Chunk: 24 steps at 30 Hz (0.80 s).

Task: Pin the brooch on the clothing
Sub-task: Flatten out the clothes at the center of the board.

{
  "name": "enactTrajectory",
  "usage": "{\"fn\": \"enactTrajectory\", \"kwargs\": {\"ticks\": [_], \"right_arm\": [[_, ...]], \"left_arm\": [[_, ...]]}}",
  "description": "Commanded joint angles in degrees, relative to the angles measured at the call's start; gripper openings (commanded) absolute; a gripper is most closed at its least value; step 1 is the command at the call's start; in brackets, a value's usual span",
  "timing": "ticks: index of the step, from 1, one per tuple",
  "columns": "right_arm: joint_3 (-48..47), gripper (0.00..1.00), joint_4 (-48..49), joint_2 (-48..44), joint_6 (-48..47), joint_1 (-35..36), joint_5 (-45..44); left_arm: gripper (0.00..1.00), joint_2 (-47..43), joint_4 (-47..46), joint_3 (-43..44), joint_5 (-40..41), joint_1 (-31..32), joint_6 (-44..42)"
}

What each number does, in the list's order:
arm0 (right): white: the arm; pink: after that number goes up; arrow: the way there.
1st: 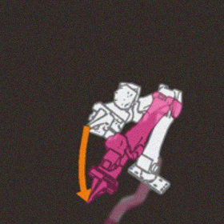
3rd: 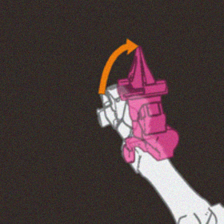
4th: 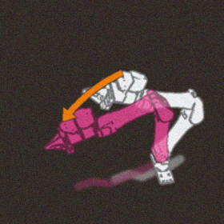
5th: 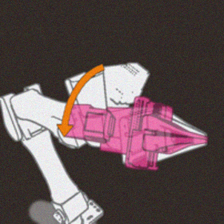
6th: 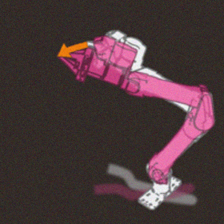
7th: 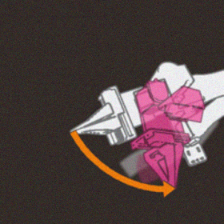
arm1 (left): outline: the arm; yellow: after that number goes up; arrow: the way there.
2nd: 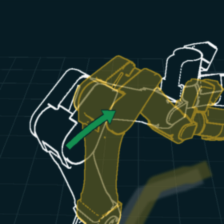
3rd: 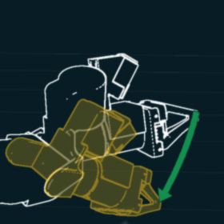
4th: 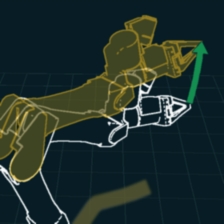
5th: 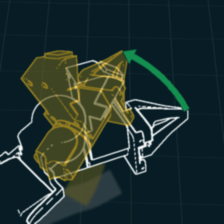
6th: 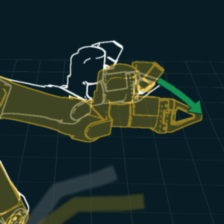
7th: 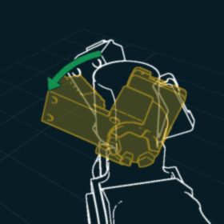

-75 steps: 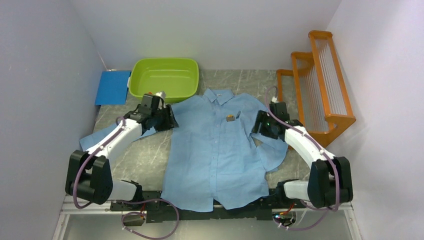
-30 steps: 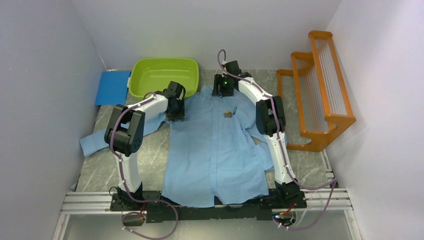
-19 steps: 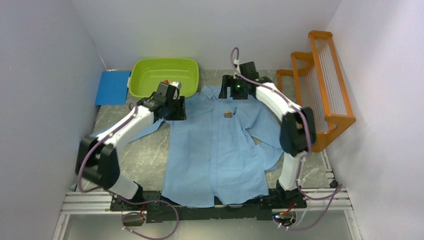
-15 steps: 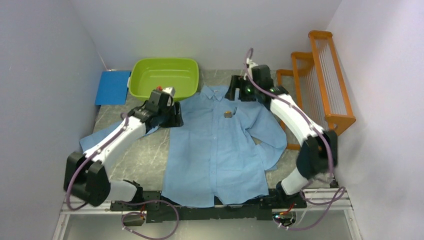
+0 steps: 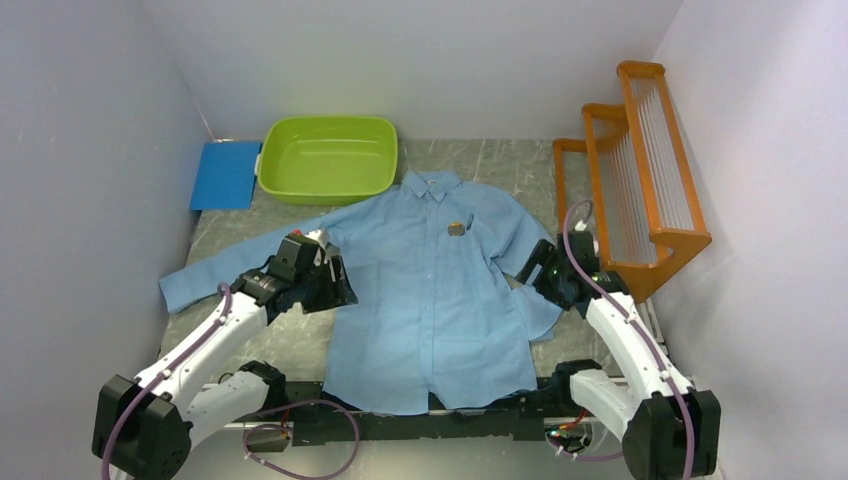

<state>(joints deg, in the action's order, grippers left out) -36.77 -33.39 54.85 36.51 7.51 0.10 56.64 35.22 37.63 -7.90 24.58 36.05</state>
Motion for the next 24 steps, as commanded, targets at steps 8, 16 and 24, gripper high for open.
{"fn": "enactTrajectory", "kwargs": {"ticks": [8,16,24], "right_arm": [[8.9,0.82,-3.8,7.6,11.5,-1.1,-3.1],[9.9,0.24,-1.8,9.9,10.7,-1.1,-4.9],[5.2,0.03,-9.4,1.3,13.1,-1.0,-10.0]], "left_arm": [[0.66,2.5,-3.1,1.4,-2.4,-0.1,1.9],[0.65,4.1,-3.9,2.5,-2.2,-0.1,1.5],[0.65,4.6,-4.9,1.6,-3.1,-0.1,1.4]]}}
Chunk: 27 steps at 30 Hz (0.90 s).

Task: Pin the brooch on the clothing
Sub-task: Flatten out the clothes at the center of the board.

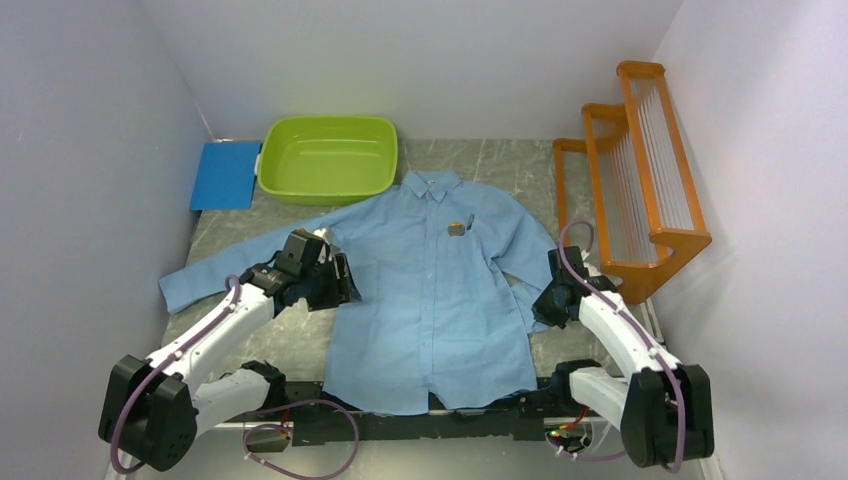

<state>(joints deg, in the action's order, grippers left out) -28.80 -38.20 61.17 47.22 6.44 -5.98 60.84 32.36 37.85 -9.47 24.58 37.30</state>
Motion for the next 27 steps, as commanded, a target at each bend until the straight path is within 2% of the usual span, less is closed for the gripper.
{"fn": "enactTrajectory", "kwargs": {"ticks": [1,9,13,18,27], "right_arm": [[-3.1,0.03,-5.2,-6.3,3.1,0.1,-4.0],[-9.0,0.00,-13.9,-16.1,6.4,0.1,-10.7],[-10.9,0.00,-14.5,-19.9,5.3,0.1,-12.5],[-14.3,0.00,-15.2,-20.9,1.7,0.1,-13.0],[-25.5,0.00,-19.2,-22.4,-2.7,0.1,-24.1]], "left_arm": [[0.65,0.5,-2.1,1.4,-1.8,-0.1,0.2],[0.64,1.3,-3.4,1.7,-2.6,0.0,-0.2],[0.64,2.7,-3.7,2.6,-3.1,-0.1,-0.9],[0.64,4.0,-4.0,3.4,-3.2,-0.1,-1.5],[0.63,5.5,-5.6,3.7,-4.3,-0.1,-1.1]]}}
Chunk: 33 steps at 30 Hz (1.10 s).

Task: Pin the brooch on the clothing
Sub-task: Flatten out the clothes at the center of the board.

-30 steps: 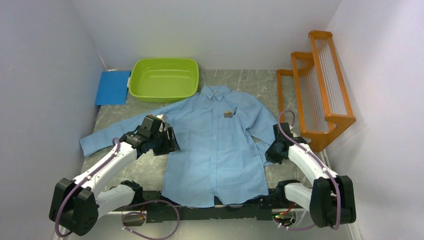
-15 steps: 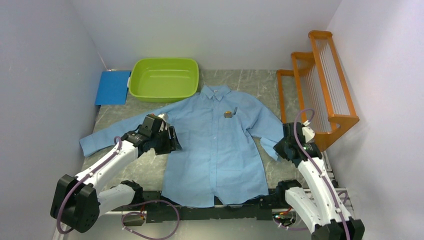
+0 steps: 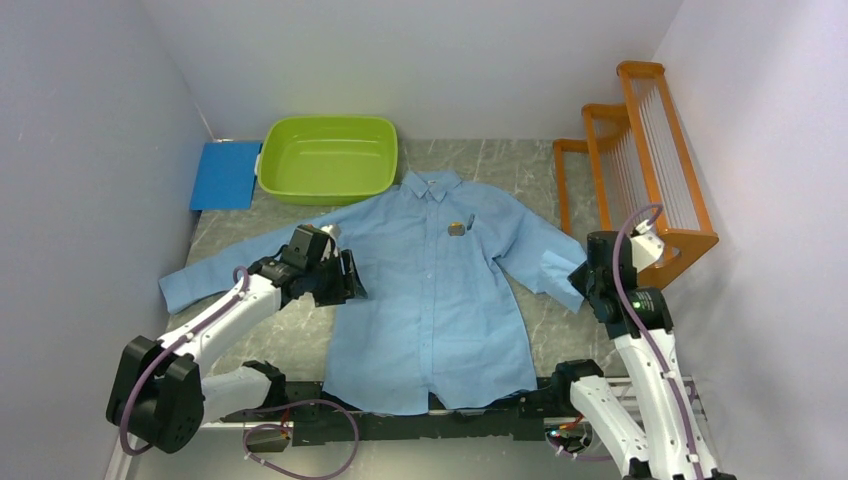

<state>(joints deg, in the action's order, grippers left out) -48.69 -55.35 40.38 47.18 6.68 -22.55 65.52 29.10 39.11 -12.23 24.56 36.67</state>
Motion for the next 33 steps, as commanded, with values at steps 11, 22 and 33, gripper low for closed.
{"fn": "enactTrajectory", "kwargs": {"ticks": [11,22,33], "right_arm": [[-16.0,0.00,1.2,-1.7,-8.0,-0.2,-19.6],[-18.5,0.00,12.8,1.2,-17.2,-0.2,-22.0],[-19.4,0.00,31.7,9.9,-37.7,-0.2,-8.3]], "left_arm": [[0.63,1.4,-2.2,3.3,-1.9,0.0,-0.8],[0.63,1.4,-2.4,3.2,-2.5,0.0,-0.8],[0.63,1.5,-2.3,3.2,-2.7,0.0,-0.8]]}}
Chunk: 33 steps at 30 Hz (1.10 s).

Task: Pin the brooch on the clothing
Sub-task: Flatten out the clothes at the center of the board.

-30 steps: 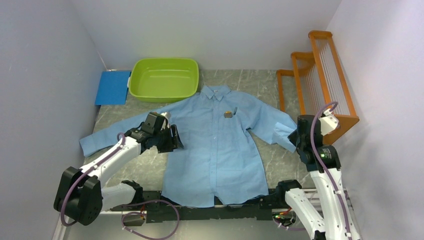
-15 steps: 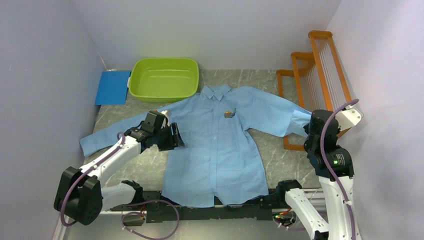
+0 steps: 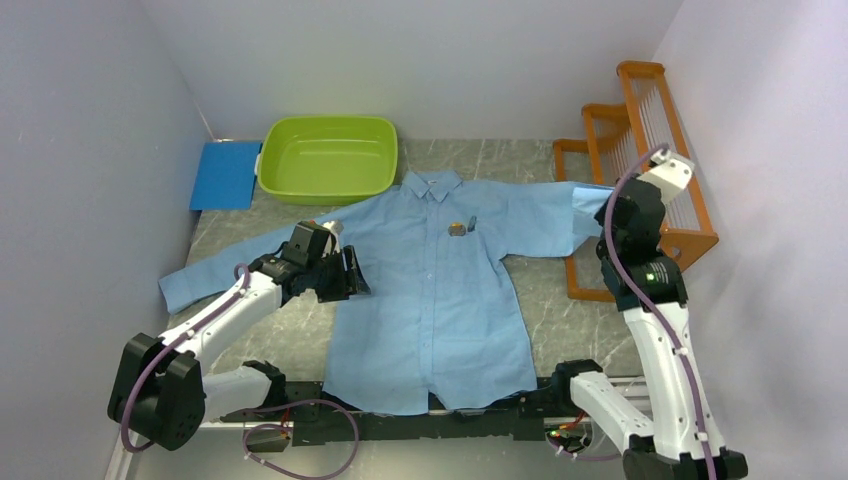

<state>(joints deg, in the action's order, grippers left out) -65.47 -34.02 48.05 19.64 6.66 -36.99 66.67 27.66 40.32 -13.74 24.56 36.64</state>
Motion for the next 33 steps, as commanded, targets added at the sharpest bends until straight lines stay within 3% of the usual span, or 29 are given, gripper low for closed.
{"fn": "enactTrajectory", "kwargs": {"ticks": [1,22,33], "right_arm": [[-2.8,0.00,11.2,3.2,-10.9,-0.2,5.9],[-10.4,0.00,25.8,20.5,-26.8,-0.2,-9.0],[-13.1,0.00,33.6,28.1,-34.0,-0.4,-11.6]], "left_arm": [[0.63,0.2,-0.8,2.0,-1.2,0.0,-0.7],[0.63,1.0,-1.5,1.6,-1.8,0.0,-0.5],[0.63,0.1,-1.2,1.6,-1.5,0.0,-0.6]]}}
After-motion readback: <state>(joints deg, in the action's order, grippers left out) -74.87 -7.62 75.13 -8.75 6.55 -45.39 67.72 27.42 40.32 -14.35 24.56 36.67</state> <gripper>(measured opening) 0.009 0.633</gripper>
